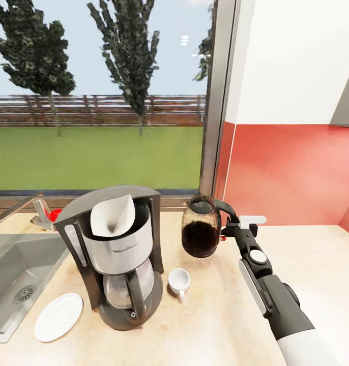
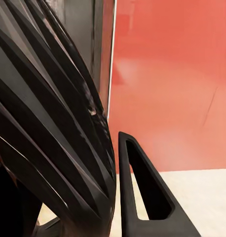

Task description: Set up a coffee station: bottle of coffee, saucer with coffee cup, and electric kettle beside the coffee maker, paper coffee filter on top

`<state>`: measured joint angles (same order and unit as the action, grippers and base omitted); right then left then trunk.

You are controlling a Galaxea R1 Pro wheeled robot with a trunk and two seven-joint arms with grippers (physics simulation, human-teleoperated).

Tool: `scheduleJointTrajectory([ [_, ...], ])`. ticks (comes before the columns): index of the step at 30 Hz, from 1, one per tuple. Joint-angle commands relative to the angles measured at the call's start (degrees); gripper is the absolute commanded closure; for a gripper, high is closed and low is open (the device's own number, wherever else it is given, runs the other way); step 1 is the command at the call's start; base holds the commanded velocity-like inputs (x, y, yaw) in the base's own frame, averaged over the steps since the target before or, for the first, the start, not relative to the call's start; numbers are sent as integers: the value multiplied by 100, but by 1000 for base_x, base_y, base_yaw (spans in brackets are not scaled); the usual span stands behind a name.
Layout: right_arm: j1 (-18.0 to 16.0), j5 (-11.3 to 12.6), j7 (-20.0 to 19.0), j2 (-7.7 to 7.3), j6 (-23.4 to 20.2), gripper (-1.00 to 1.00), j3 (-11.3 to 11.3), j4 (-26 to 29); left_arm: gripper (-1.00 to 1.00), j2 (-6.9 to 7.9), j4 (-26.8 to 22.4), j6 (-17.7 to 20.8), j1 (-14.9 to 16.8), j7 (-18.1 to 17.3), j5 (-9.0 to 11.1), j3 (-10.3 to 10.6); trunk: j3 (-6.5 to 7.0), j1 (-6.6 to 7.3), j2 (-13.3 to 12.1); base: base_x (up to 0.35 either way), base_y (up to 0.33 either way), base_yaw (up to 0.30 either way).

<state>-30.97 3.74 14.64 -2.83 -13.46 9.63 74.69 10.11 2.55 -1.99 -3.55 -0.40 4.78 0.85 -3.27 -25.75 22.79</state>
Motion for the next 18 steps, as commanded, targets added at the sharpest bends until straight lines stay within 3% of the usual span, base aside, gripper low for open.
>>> scheduleJointTrajectory([
  [1,-6,30,39,-7,-25,100,21,10,-100,0,8,-21,4,-4,50,12,-11,-3,13,0,0,17],
  [6,-3,30,39,-7,-24,100,15,10,-100,0,6,-23,4,-4,50,12,-20,-3,13,0,0,48],
  [18,3,30,39,-7,-17,100,16,10,-100,-5,0,-21,4,-4,50,3,-89,-3,13,0,0,174],
])
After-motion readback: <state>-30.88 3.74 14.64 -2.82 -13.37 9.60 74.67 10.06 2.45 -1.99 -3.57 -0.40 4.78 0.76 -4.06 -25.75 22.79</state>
